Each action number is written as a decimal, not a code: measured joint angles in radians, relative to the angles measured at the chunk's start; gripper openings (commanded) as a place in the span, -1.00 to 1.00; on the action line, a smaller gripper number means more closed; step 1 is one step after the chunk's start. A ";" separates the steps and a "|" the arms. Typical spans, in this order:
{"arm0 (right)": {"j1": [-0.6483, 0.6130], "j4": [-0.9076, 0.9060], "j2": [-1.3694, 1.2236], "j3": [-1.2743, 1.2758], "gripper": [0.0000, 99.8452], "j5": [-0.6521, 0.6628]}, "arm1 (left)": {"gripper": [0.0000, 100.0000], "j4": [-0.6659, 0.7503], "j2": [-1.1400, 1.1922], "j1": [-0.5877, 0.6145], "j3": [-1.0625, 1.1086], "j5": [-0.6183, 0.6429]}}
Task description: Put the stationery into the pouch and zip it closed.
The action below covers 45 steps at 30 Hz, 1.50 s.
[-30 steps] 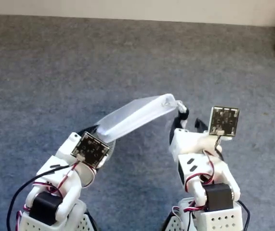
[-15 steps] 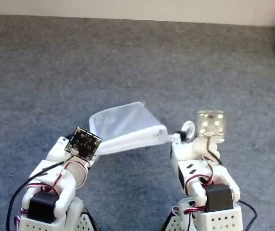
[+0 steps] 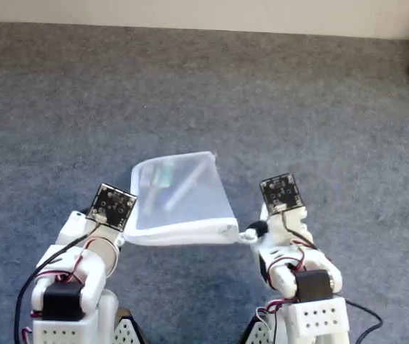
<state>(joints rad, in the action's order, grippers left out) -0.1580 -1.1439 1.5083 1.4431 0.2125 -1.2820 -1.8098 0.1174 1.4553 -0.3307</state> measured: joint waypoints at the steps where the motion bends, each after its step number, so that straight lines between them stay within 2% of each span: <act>1: 0.000 0.034 -0.003 0.040 -0.61 0.000 | -0.66 0.000 0.000 0.006 0.028 -0.018; 8: 0.003 0.176 -0.003 0.183 -0.61 0.002 | -0.66 0.043 0.005 0.029 0.158 -0.037; 16: 0.003 0.193 -0.003 0.227 -0.61 0.002 | -0.66 0.092 0.008 0.129 0.195 -0.037; 26: 0.003 0.195 -0.003 0.229 -0.62 0.002 | -0.66 0.132 0.006 0.132 0.215 -0.040; 28: 0.005 0.195 -0.003 0.229 -0.62 0.002 | -0.70 0.152 0.006 0.132 0.215 -0.040; 31: 0.054 0.195 -0.003 0.229 -0.62 0.002 | -0.89 0.164 0.006 0.132 0.218 -0.040; 33: 0.075 0.195 -0.003 0.229 -0.68 0.002 | -1.00 0.164 0.006 0.132 0.218 -0.040; 38: 0.084 0.195 -0.003 0.229 -0.99 0.002 | -0.99 0.164 0.006 0.132 0.218 -0.040; 45: 0.087 0.195 -0.003 0.229 -0.99 0.002 | -0.99 0.164 0.008 0.132 0.218 -0.040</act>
<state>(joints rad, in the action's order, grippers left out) -0.0706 -0.9490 1.5052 1.6717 0.2140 -1.1178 -1.8021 0.2493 1.6732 -0.3705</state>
